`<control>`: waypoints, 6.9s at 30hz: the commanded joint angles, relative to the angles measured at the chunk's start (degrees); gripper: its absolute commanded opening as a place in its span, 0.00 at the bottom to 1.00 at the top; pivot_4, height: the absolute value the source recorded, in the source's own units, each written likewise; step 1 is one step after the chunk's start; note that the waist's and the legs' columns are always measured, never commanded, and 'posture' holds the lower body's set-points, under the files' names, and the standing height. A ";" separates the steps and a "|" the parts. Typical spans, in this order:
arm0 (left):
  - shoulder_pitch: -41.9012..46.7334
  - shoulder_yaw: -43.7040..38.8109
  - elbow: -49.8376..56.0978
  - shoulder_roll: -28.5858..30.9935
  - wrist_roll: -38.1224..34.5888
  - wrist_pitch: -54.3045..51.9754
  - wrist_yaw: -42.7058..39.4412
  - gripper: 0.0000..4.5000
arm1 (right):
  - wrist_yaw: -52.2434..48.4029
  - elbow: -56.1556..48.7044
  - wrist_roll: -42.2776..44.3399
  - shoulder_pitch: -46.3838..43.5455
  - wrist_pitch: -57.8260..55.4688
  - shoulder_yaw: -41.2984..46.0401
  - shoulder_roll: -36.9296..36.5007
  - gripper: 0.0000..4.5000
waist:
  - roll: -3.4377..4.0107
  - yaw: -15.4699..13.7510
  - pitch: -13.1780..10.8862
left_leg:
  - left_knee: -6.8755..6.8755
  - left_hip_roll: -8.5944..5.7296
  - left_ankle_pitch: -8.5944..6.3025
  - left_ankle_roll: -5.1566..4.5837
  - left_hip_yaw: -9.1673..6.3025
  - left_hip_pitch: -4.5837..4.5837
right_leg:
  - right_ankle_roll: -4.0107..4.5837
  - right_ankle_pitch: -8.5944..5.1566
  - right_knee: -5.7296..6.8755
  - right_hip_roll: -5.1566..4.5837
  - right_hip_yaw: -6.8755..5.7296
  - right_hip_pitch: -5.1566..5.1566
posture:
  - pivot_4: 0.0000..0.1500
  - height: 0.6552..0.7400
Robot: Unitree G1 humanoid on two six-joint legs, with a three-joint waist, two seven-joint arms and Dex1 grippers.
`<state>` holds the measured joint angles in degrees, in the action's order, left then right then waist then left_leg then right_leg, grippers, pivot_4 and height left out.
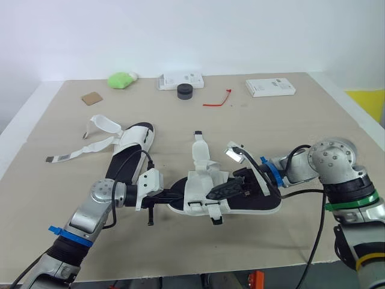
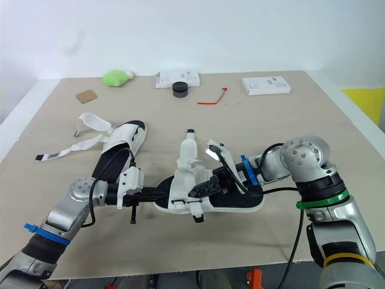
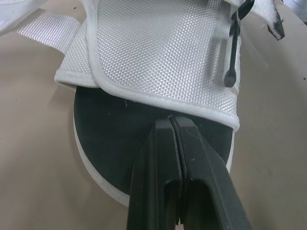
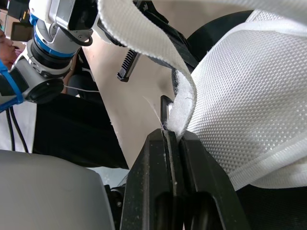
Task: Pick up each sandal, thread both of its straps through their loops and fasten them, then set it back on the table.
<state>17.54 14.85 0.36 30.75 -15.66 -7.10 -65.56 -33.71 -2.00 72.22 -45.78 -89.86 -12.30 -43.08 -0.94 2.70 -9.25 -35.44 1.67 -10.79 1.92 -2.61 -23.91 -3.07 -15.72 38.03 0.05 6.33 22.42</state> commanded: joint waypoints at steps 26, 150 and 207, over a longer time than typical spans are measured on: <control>-0.38 3.67 -4.96 -0.35 3.68 -1.26 -0.08 0.00 | -22.46 -29.58 -15.81 29.55 21.73 13.25 -19.11 0.49 | -0.18 -0.16 0.02 | -0.13 -0.15 -0.02 0.03 0.38 0.08 | -0.18 -0.12 -0.04 -0.48 0.01 -0.06 | 1.00 1.00; 0.07 3.08 -5.69 0.07 3.45 -1.35 0.46 0.00 | 55.67 0.71 40.69 18.85 30.83 22.31 13.22 0.86 | -0.23 0.09 -0.04 | 0.10 0.07 0.30 -0.50 0.53 -0.35 | 0.05 0.26 -0.06 -0.27 0.08 0.40 | 1.00 1.00; 0.56 3.51 -5.24 -0.49 3.89 -1.49 0.62 0.00 | -23.76 63.40 -48.89 -31.62 35.68 9.33 22.92 0.79 | 0.05 0.06 -0.09 | 0.03 0.00 0.30 -0.53 0.83 -0.54 | -0.33 0.56 0.01 -0.22 0.28 0.74 | 1.00 1.00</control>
<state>19.95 15.66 -2.12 29.53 -15.56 -6.16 -65.52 -55.97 63.93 23.22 -76.18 -54.80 -4.68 -20.23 -0.89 2.76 -9.33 -35.41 1.66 -10.49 1.39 -1.78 -24.45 -3.39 -15.15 38.04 -0.17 6.61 23.16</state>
